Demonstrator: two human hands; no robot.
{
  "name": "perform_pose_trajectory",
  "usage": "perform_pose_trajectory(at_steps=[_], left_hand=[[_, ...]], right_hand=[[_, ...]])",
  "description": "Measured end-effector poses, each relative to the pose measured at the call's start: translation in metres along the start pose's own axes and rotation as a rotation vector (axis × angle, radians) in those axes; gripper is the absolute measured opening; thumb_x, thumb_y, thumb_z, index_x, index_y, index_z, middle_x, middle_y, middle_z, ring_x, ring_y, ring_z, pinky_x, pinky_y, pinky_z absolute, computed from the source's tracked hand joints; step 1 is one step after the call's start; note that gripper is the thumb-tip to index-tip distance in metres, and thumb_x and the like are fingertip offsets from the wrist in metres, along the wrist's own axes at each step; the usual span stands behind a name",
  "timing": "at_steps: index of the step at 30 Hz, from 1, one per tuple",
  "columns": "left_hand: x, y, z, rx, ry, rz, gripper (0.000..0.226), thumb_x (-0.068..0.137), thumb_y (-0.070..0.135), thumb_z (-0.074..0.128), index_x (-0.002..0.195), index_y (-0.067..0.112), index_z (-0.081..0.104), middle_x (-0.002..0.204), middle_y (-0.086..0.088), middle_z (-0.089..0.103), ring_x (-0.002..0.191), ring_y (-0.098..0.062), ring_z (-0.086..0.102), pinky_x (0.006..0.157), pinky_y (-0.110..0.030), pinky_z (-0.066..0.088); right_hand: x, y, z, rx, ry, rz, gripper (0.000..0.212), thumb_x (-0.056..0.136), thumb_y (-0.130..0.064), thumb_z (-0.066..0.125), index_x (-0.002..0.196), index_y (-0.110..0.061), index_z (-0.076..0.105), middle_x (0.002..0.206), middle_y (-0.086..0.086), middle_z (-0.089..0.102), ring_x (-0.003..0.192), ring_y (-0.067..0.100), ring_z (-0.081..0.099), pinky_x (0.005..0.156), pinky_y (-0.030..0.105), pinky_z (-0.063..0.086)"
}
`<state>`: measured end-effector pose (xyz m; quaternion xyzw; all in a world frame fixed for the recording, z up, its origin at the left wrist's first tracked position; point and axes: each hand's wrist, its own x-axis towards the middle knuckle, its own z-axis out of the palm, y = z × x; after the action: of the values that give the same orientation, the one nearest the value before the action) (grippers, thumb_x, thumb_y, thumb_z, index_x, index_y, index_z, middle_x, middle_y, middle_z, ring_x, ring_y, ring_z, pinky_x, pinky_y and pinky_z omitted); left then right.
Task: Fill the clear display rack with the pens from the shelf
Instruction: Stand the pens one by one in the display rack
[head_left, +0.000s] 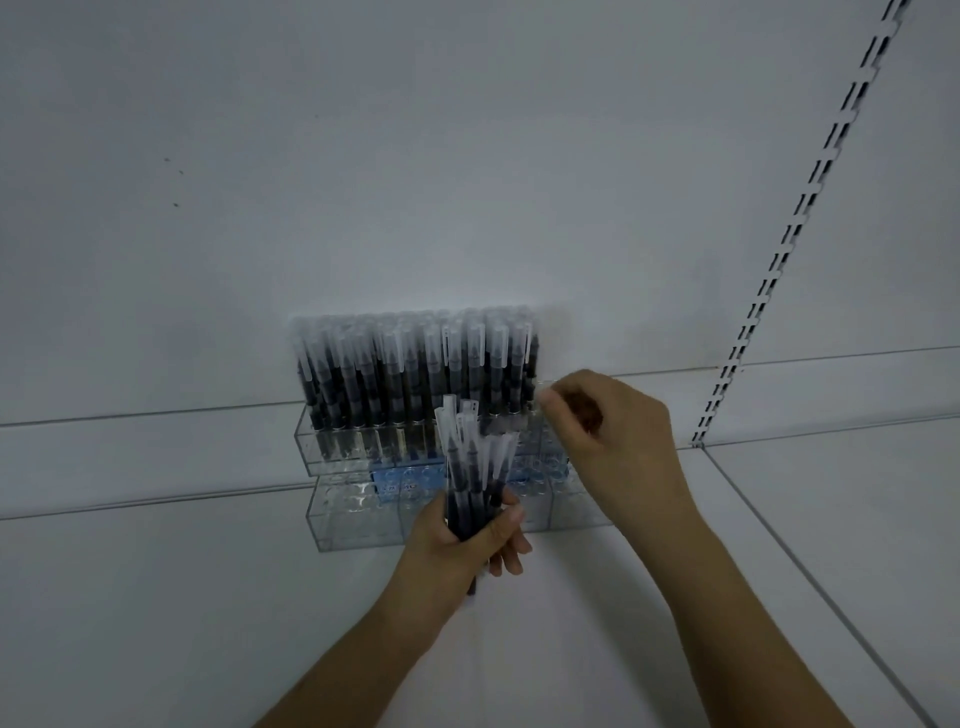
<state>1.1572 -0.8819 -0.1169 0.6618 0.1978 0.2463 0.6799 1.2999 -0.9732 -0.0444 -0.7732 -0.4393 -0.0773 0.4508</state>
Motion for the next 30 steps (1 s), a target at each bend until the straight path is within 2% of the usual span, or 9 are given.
perform_pose_trajectory(at_steps=[4, 7, 10, 13, 15, 20, 25, 27, 30], left_hand=[[-0.001, 0.004, 0.002, 0.023, -0.009, 0.002, 0.019, 0.093, 0.013, 0.060, 0.081, -0.001, 0.063, 0.059, -0.004, 0.067, 0.049, -0.011, 0.058, 0.044, -0.016, 0.041], [-0.002, 0.005, 0.004, 0.028, -0.021, 0.000, 0.022, 0.095, 0.009, 0.056, 0.078, -0.004, 0.063, 0.056, -0.002, 0.065, 0.045, -0.007, 0.056, 0.040, -0.013, 0.038], [-0.002, 0.004, 0.004, 0.042, -0.014, -0.003, 0.016, 0.096, 0.010, 0.055, 0.089, -0.002, 0.064, 0.061, -0.004, 0.067, 0.050, -0.012, 0.058, 0.046, -0.019, 0.042], [-0.001, 0.002, 0.001, 0.036, -0.002, -0.015, 0.009, 0.096, 0.013, 0.056, 0.099, 0.012, 0.065, 0.072, -0.009, 0.070, 0.055, -0.019, 0.059, 0.051, -0.029, 0.046], [-0.001, 0.000, 0.000, 0.015, -0.001, -0.021, 0.010, 0.096, 0.011, 0.056, 0.102, 0.014, 0.064, 0.073, -0.011, 0.069, 0.055, -0.021, 0.058, 0.054, -0.032, 0.048], [0.000, -0.001, -0.001, -0.001, -0.002, -0.006, 0.009, 0.094, 0.013, 0.058, 0.100, 0.007, 0.060, 0.070, -0.011, 0.068, 0.053, -0.023, 0.057, 0.056, -0.033, 0.049], [0.002, -0.003, 0.000, 0.001, 0.002, -0.007, 0.016, 0.092, 0.014, 0.061, 0.100, 0.001, 0.059, 0.069, -0.013, 0.067, 0.052, -0.023, 0.056, 0.055, -0.032, 0.049], [0.002, -0.002, 0.000, 0.007, -0.006, -0.004, 0.014, 0.092, 0.014, 0.061, 0.099, 0.002, 0.060, 0.069, -0.012, 0.067, 0.053, -0.023, 0.057, 0.055, -0.032, 0.049], [0.002, -0.002, 0.000, 0.003, -0.008, -0.004, 0.015, 0.092, 0.015, 0.061, 0.099, 0.002, 0.059, 0.068, -0.012, 0.067, 0.052, -0.023, 0.057, 0.054, -0.030, 0.049]], right_hand=[[-0.030, -0.006, 0.013, 0.147, -0.202, 0.024, 0.012, 0.086, -0.038, 0.071, 0.087, -0.026, 0.069, 0.077, -0.014, 0.064, 0.077, 0.003, 0.060, 0.066, 0.010, 0.044], [-0.033, -0.003, 0.022, 0.221, -0.171, 0.061, 0.008, 0.085, -0.028, 0.075, 0.081, -0.023, 0.071, 0.072, -0.009, 0.067, 0.072, 0.006, 0.063, 0.064, 0.013, 0.048], [-0.024, -0.004, 0.021, 0.247, -0.137, 0.105, 0.007, 0.083, -0.027, 0.077, 0.080, -0.022, 0.073, 0.070, -0.008, 0.070, 0.069, 0.005, 0.065, 0.066, 0.019, 0.053], [-0.009, -0.009, 0.013, 0.240, -0.022, 0.128, 0.011, 0.085, -0.032, 0.075, 0.082, -0.022, 0.072, 0.071, -0.009, 0.069, 0.068, 0.003, 0.064, 0.066, 0.013, 0.050], [0.003, -0.014, -0.001, 0.316, 0.089, 0.155, 0.012, 0.088, -0.033, 0.072, 0.086, -0.021, 0.070, 0.072, -0.007, 0.071, 0.064, 0.003, 0.066, 0.065, 0.013, 0.051], [0.031, -0.025, -0.032, 0.471, 0.337, 0.081, 0.010, 0.094, -0.026, 0.066, 0.092, -0.016, 0.064, 0.079, -0.002, 0.071, 0.064, 0.011, 0.070, 0.065, 0.026, 0.056], [0.038, -0.022, -0.024, 0.400, 0.249, 0.024, 0.008, 0.094, -0.022, 0.066, 0.095, -0.015, 0.064, 0.078, -0.004, 0.070, 0.065, 0.009, 0.070, 0.070, 0.027, 0.059], [0.039, -0.018, -0.018, 0.354, 0.175, 0.034, 0.006, 0.095, -0.021, 0.065, 0.094, -0.015, 0.064, 0.077, -0.004, 0.070, 0.063, 0.007, 0.069, 0.070, 0.027, 0.060], [0.041, -0.013, -0.010, 0.228, 0.013, 0.022, 0.008, 0.095, -0.022, 0.064, 0.091, -0.016, 0.062, 0.073, -0.004, 0.069, 0.061, 0.004, 0.067, 0.069, 0.019, 0.056]])
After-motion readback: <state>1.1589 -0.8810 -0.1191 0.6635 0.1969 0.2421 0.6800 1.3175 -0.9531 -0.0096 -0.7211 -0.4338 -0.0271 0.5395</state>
